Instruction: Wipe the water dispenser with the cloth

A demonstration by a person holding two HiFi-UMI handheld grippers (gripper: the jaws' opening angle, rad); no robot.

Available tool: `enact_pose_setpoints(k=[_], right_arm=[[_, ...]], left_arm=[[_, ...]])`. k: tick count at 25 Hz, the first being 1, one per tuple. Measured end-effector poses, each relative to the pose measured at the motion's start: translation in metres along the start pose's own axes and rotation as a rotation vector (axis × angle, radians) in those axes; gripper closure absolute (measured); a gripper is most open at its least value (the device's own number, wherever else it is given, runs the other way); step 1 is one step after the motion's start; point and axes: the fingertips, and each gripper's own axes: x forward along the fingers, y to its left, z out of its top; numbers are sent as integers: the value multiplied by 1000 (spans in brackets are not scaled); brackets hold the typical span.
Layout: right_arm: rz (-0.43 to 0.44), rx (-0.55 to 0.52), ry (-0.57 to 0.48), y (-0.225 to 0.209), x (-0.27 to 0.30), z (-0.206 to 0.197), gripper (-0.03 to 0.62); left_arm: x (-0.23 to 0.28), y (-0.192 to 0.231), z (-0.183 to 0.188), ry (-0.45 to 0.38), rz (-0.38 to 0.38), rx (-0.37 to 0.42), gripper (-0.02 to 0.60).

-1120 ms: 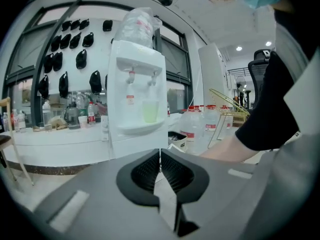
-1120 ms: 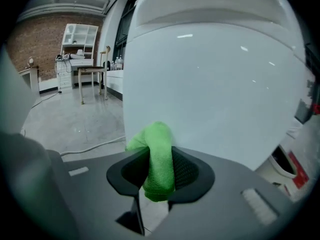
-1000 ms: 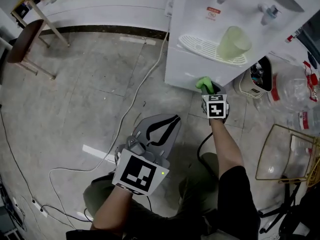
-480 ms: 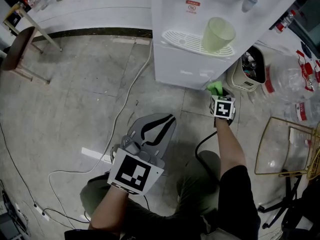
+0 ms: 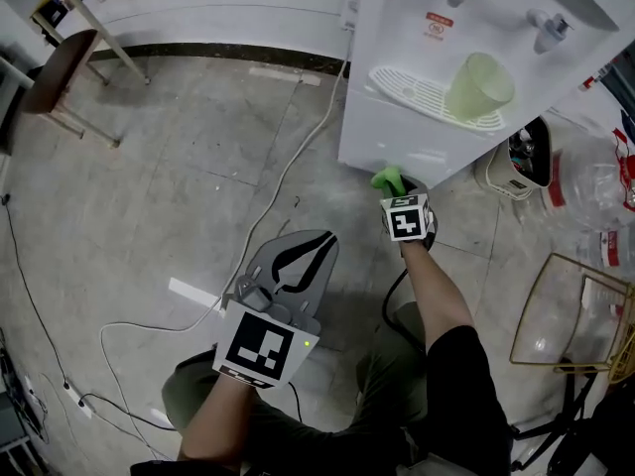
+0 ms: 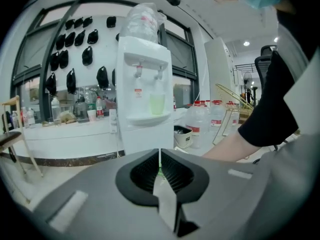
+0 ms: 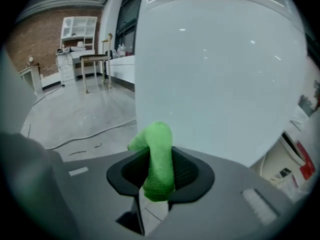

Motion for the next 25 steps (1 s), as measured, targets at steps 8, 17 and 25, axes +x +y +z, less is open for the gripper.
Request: enact_pose_setpoints(k=[8, 17, 25], right_arm=[[86, -120, -45, 86, 47, 57, 477], [40, -104, -2, 75, 66, 64, 477], [-54, 7, 63, -7, 32, 5, 477]], left_arm=[[-34, 32, -8, -17, 95, -40, 578], [-48, 43, -5, -66, 83, -60, 578], [-17, 21, 5, -56, 5, -64, 578]])
